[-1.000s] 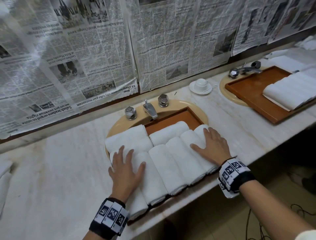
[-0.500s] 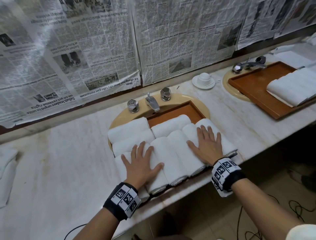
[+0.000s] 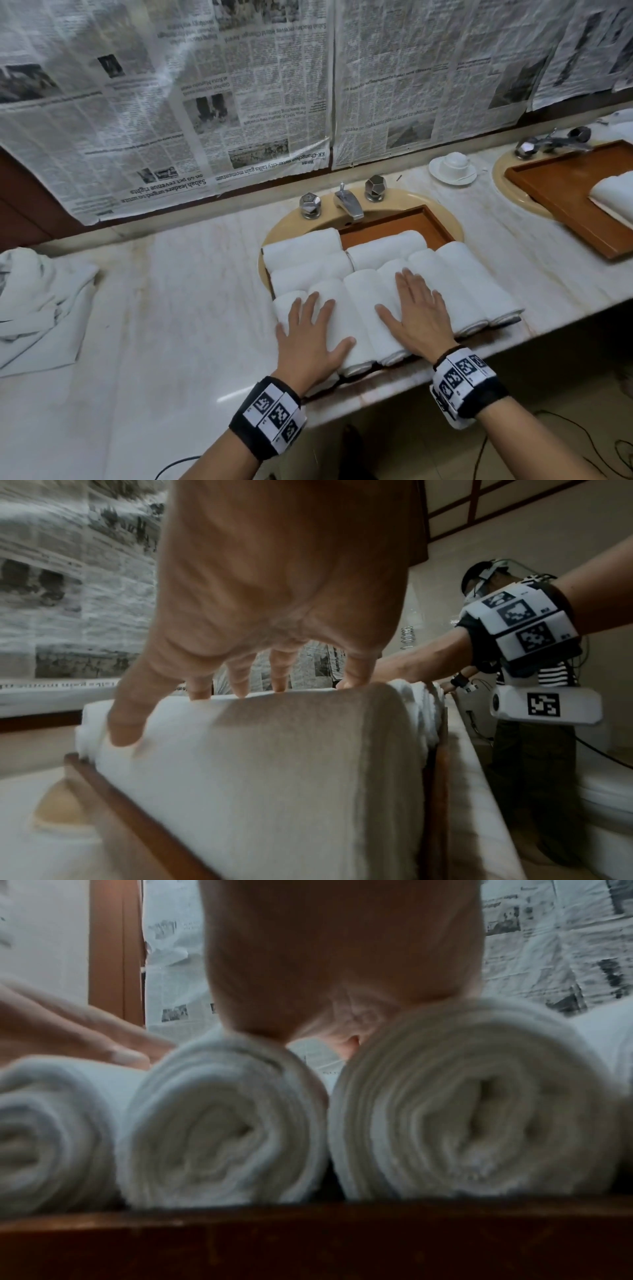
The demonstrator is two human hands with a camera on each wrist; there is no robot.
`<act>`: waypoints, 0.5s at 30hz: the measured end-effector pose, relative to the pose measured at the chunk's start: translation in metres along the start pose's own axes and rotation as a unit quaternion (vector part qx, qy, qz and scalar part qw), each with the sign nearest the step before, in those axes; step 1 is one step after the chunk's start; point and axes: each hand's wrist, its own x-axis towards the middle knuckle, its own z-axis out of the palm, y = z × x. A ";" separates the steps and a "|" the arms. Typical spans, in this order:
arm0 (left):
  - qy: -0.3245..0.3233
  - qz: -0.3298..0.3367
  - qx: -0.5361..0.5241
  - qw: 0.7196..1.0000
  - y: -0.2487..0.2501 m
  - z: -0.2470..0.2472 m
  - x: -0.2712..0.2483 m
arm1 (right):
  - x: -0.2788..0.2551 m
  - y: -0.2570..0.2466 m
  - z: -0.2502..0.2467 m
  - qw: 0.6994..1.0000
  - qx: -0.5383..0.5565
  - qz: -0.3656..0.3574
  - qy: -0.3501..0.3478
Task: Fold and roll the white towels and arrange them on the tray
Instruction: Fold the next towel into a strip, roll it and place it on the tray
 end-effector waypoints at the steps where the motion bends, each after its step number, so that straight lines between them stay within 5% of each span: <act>1: 0.000 0.005 -0.008 1.000 -0.002 0.000 0.000 | 0.000 -0.002 0.001 1.000 -0.006 0.005 0.003; 8: 0.035 0.038 -0.059 0.997 -0.035 -0.018 -0.016 | -0.012 -0.037 -0.008 0.999 -0.004 0.024 0.035; 15: 0.059 0.002 -0.076 0.995 -0.123 -0.038 -0.060 | -0.049 -0.152 -0.010 0.995 0.029 -0.072 0.063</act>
